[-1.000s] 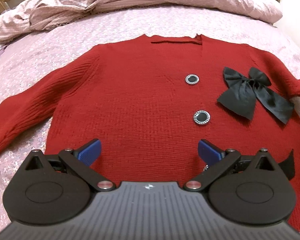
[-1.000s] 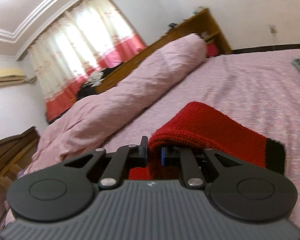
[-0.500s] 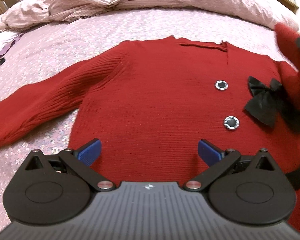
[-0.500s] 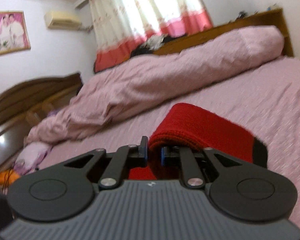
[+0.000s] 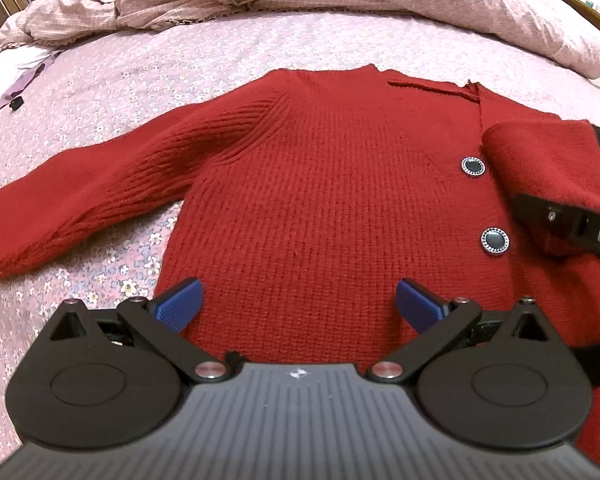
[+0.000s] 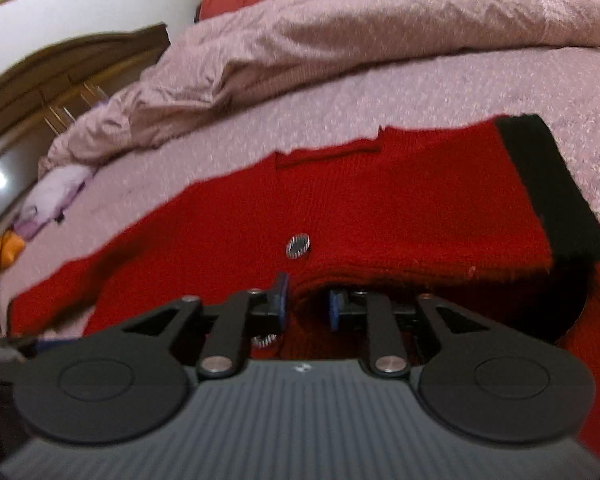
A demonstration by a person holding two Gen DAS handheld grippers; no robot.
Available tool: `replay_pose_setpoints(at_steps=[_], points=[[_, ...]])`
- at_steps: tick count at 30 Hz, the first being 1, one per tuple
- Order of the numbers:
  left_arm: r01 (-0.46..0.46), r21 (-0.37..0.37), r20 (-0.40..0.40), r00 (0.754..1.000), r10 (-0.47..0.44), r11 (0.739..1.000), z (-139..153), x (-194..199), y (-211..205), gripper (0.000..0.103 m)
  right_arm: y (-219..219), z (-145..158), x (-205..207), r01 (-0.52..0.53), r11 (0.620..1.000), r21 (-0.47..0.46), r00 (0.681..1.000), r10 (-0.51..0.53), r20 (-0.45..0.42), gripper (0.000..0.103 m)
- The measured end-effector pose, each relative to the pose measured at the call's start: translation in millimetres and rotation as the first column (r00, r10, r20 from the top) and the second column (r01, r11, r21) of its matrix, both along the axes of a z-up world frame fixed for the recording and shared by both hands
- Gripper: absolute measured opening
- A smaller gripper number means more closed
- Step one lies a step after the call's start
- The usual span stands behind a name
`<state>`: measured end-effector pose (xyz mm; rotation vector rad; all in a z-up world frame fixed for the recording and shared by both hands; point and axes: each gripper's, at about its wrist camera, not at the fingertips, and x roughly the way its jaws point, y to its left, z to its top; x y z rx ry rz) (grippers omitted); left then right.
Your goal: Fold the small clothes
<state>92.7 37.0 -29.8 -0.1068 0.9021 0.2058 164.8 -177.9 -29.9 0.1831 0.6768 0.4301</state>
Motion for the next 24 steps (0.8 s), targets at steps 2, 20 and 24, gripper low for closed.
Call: replay_pose_setpoints(at_steps=[2, 20, 24], points=[[0.001, 0.005, -0.001, 1.000, -0.001, 1.000, -0.7, 0.4, -0.1, 0.103, -0.6, -0.8, -4.5, 0.001, 1.000, -0.009, 1.000, -0.001, -0.002, 0.055], [-0.006, 0.016, -0.005, 1.000, 0.006, 1.000, -10.4, 3.3, -1.5, 0.103, -81.8, 33.4, -14.2, 0.325, 0.945, 0.024, 0.942, -0.326, 0.084, 0.064], [-0.006, 0.012, -0.004, 1.000, 0.006, 1.000, -10.9, 2.8, -0.4, 0.103, -89.5, 20.6, 6.6, 0.381, 0.924, -0.016, 0.923, -0.380, 0.066, 0.064]])
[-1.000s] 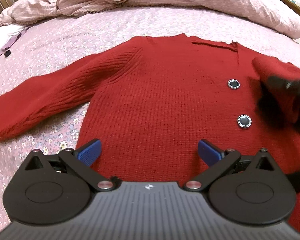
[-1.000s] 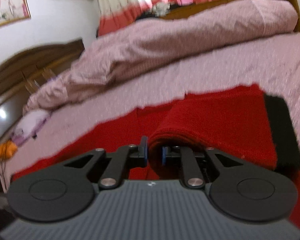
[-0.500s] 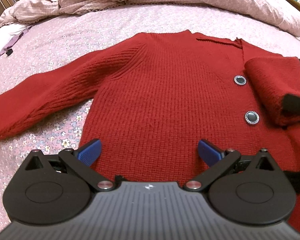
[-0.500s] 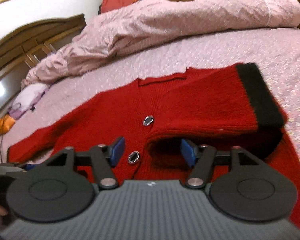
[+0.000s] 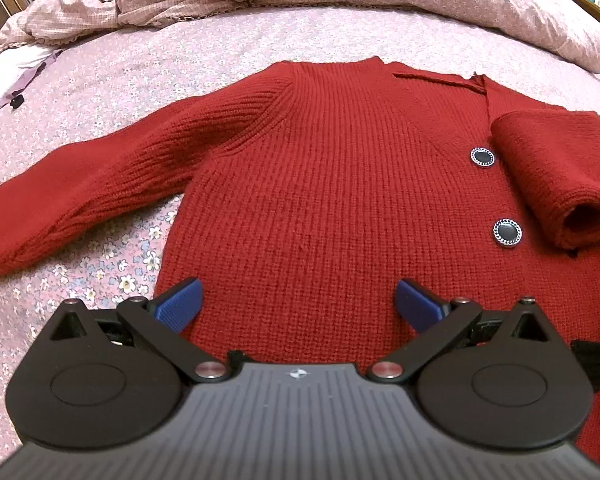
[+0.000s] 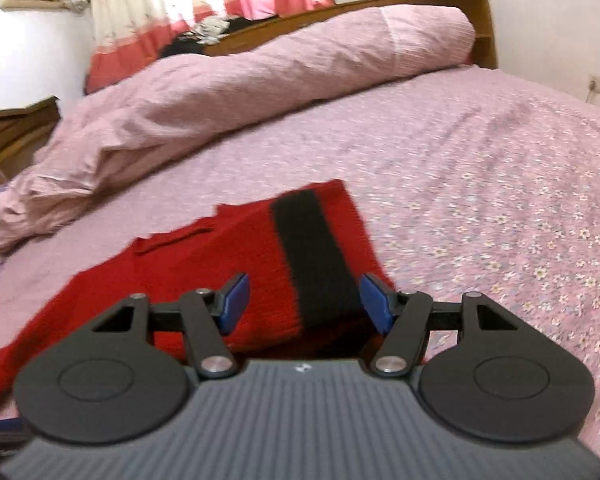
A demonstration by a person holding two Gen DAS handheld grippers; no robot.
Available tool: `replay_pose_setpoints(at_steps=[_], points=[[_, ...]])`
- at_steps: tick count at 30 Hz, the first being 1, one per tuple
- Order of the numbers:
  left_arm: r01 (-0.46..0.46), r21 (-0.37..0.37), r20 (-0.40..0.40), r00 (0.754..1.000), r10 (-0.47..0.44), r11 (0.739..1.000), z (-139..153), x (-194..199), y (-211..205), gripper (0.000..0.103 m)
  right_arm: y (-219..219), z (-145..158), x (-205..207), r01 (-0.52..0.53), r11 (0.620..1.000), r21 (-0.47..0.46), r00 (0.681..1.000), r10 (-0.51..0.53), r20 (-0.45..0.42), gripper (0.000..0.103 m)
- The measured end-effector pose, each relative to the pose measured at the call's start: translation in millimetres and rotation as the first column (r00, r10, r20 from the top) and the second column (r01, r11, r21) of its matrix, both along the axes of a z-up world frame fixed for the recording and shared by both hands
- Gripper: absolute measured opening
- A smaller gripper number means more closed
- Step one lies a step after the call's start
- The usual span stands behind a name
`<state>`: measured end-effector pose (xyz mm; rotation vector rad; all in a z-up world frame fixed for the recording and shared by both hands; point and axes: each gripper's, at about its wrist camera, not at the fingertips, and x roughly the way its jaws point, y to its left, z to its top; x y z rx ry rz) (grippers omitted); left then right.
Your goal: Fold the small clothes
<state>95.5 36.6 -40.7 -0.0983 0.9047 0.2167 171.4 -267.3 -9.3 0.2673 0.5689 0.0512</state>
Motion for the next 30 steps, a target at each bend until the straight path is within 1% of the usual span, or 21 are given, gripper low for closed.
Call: replay_pose_setpoints(at_steps=[2, 3, 5, 6, 7, 10, 11, 13, 15, 16, 19, 22, 23, 27, 30], points=[[0.000, 0.000, 0.001, 1.000, 0.000, 1.000, -0.2, 0.0, 0.1, 0.103, -1.1, -7.6, 9.3, 0.007, 1.000, -0.020, 1.000, -0.007, -0.030, 0.065], [0.001, 0.000, 0.000, 1.000, -0.001, 1.000, 0.0, 0.0, 0.2, 0.103, -2.8, -10.8, 8.8, 0.006, 1.000, -0.009, 0.999, -0.006, -0.041, 0.065], [0.000, 0.000, 0.000, 1.000, 0.000, 1.000, -0.1, 0.0, 0.3, 0.103, -4.6, -13.7, 8.3, -0.014, 0.999, 0.040, 0.999, 0.016, -0.041, 0.066], [-0.001, -0.001, 0.000, 1.000, 0.001, 1.000, -0.1, -0.1, 0.3, 0.103, -4.1, -13.4, 6.1, -0.023, 0.999, 0.049, 0.999, 0.025, -0.037, 0.064], [-0.001, -0.001, 0.000, 1.000, 0.001, 1.000, 0.0, 0.1, 0.3, 0.103, -2.0, -12.0, 2.6, -0.034, 0.998, 0.045, 0.999, 0.035, -0.027, 0.060], [-0.001, -0.001, 0.000, 1.000, 0.001, 1.000, 0.3, 0.4, 0.3, 0.103, 5.1, -5.1, -3.7, -0.055, 0.998, 0.005, 0.998, 0.055, 0.004, 0.052], [-0.001, -0.001, 0.000, 1.000, 0.001, 1.000, 0.3, 0.4, 0.2, 0.103, 6.6, -3.2, -5.2, -0.063, 0.998, 0.000, 0.998, 0.063, 0.016, 0.048], [-0.002, -0.001, 0.001, 1.000, 0.002, 1.000, 0.2, 0.6, 0.1, 0.103, 9.9, 1.2, -7.3, -0.086, 0.996, -0.014, 0.996, 0.087, 0.031, 0.018], [-0.002, 0.000, 0.002, 1.000, 0.002, 1.000, 0.1, 0.9, -0.4, 0.103, 13.3, 5.4, -6.6, -0.133, 0.991, 0.004, 0.991, 0.133, 0.033, 0.014], [-0.002, 0.000, 0.002, 1.000, 0.002, 1.000, 0.1, 0.8, -0.2, 0.103, 15.9, 7.3, -6.0, -0.157, 0.987, 0.017, 0.987, 0.156, 0.034, 0.009], [-0.002, -0.001, 0.002, 1.000, 0.002, 1.000, 0.1, 0.9, -0.3, 0.103, 25.7, 14.3, -6.6, -0.216, 0.975, 0.055, 0.975, 0.213, 0.056, 0.006], [0.001, -0.004, 0.005, 1.000, -0.001, 1.000, 0.2, 1.3, -0.2, 0.103, 40.4, 22.4, -2.0, -0.262, 0.957, 0.121, 0.964, 0.256, 0.069, 0.005], [0.002, -0.006, 0.006, 1.000, -0.002, 1.000, 0.4, 1.4, 0.1, 0.103, 47.0, 25.4, 0.6, -0.278, 0.951, 0.138, 0.960, 0.270, 0.073, 0.003], [0.005, -0.011, 0.010, 1.000, -0.004, 1.000, -0.1, 1.4, 1.4, 0.103, 77.2, 37.0, 6.0, -0.345, 0.923, 0.174, 0.938, 0.332, 0.098, 0.003], [0.005, -0.008, 0.015, 1.000, -0.005, 1.000, -0.6, 0.4, 1.1, 0.103, 101.2, 45.0, 8.4, -0.398, 0.899, 0.181, 0.917, 0.383, 0.111, 0.003]])
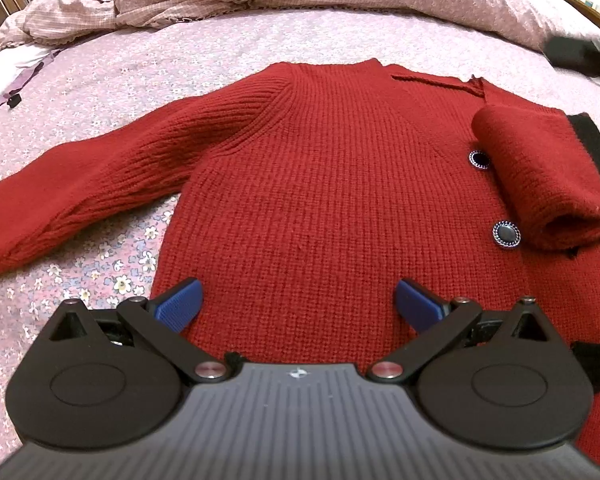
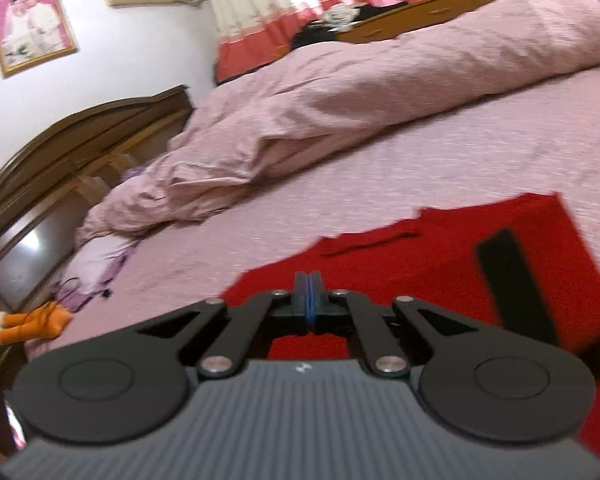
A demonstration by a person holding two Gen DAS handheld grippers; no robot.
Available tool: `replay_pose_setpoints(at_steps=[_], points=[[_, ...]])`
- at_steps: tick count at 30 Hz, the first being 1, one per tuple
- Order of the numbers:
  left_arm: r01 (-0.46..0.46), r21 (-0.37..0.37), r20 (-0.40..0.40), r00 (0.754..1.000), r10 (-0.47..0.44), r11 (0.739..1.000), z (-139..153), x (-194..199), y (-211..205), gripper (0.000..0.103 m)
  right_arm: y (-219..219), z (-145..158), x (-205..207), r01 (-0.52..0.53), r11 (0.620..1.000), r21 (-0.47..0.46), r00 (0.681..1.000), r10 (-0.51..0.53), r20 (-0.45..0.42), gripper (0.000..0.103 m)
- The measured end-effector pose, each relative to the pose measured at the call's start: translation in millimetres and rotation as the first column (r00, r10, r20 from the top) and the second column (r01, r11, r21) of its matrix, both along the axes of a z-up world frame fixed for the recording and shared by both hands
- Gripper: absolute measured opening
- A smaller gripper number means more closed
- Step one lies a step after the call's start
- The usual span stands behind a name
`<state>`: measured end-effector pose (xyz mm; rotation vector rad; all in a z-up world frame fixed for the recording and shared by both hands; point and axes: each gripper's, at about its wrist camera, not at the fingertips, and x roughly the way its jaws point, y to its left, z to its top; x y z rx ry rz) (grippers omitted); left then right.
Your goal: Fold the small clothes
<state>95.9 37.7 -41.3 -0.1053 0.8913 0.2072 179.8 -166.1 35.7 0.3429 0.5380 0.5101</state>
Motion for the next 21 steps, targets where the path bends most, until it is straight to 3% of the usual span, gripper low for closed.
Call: replay_pose_setpoints(at_steps=[5, 12, 18, 20, 21], points=[[0.004, -0.006, 0.005, 1.000, -0.004, 1.000, -0.4, -2.2, 1.6, 0.103, 15.1, 6.2, -6.7, -0.010, 1.000, -0.007, 1.000, 0.010, 0.008, 0.006], [0.007, -0.003, 0.017, 1.000, -0.007, 1.000, -1.9, -4.4, 1.8, 0.103, -33.1, -23.8, -18.7, 0.173, 0.985, 0.011, 0.976, -0.170, -0.138, 0.008], [0.004, 0.003, 0.016, 1.000, -0.004, 1.000, -2.6, -3.9, 0.3, 0.103, -68.6, -49.9, -33.0, 0.258, 0.963, 0.074, 0.941, -0.233, -0.246, 0.012], [0.004, 0.004, 0.017, 1.000, -0.004, 1.000, -2.6, -3.7, 0.1, 0.103, -71.6, -57.1, -34.4, 0.259, 0.961, 0.094, 0.934, -0.224, -0.278, 0.038], [0.005, 0.004, 0.017, 1.000, -0.005, 1.000, -2.6, -4.0, 0.1, 0.103, -72.3, -59.4, -34.7, 0.257, 0.960, 0.116, 0.933, -0.215, -0.288, 0.065]])
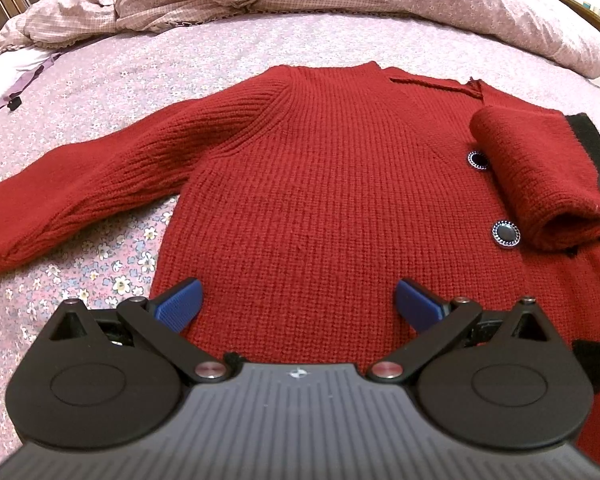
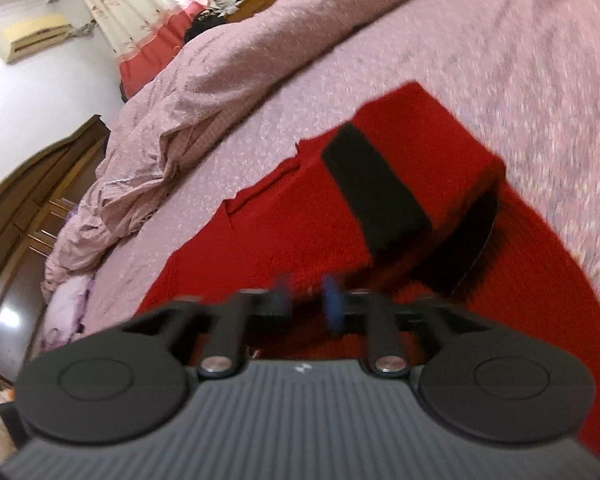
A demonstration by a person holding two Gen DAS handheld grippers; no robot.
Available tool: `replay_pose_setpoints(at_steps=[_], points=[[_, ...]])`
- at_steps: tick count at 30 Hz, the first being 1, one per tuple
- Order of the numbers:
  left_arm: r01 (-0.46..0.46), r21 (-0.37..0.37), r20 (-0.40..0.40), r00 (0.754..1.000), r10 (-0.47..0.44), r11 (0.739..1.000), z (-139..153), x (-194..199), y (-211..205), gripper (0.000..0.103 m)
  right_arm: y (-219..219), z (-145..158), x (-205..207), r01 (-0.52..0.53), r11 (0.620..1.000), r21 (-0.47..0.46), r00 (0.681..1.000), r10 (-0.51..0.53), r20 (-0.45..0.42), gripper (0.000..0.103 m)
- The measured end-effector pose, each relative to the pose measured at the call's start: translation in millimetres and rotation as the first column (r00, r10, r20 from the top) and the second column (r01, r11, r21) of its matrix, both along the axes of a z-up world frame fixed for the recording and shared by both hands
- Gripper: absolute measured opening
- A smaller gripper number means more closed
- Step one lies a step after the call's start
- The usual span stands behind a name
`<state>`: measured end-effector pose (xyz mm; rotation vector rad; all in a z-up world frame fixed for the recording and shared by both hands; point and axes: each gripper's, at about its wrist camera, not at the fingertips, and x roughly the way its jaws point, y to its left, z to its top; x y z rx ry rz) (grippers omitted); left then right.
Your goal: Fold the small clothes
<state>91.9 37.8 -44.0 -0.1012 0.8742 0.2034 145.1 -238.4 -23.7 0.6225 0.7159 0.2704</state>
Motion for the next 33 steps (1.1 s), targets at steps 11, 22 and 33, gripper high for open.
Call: replay_pose_setpoints(at_steps=[11, 22, 33], points=[[0.001, -0.001, 0.005, 1.000, -0.001, 1.000, -0.1, -0.9, -0.2, 0.103, 13.1, -11.4, 2.4, -0.017, 0.997, 0.072, 1.000, 0.017, -0.007, 0.073], [0.005, -0.010, 0.011, 1.000, -0.005, 1.000, -0.1, -2.6, 3.0, 0.103, 33.2, 6.2, 28.1, 0.050, 0.998, -0.031, 0.990, -0.045, 0.133, 0.016], [0.019, -0.023, 0.015, 1.000, -0.019, 1.000, 1.6, -3.2, 7.9, 0.103, 137.4, 46.1, 38.4, -0.240, 0.950, -0.201, 0.903, 0.295, 0.312, 0.018]])
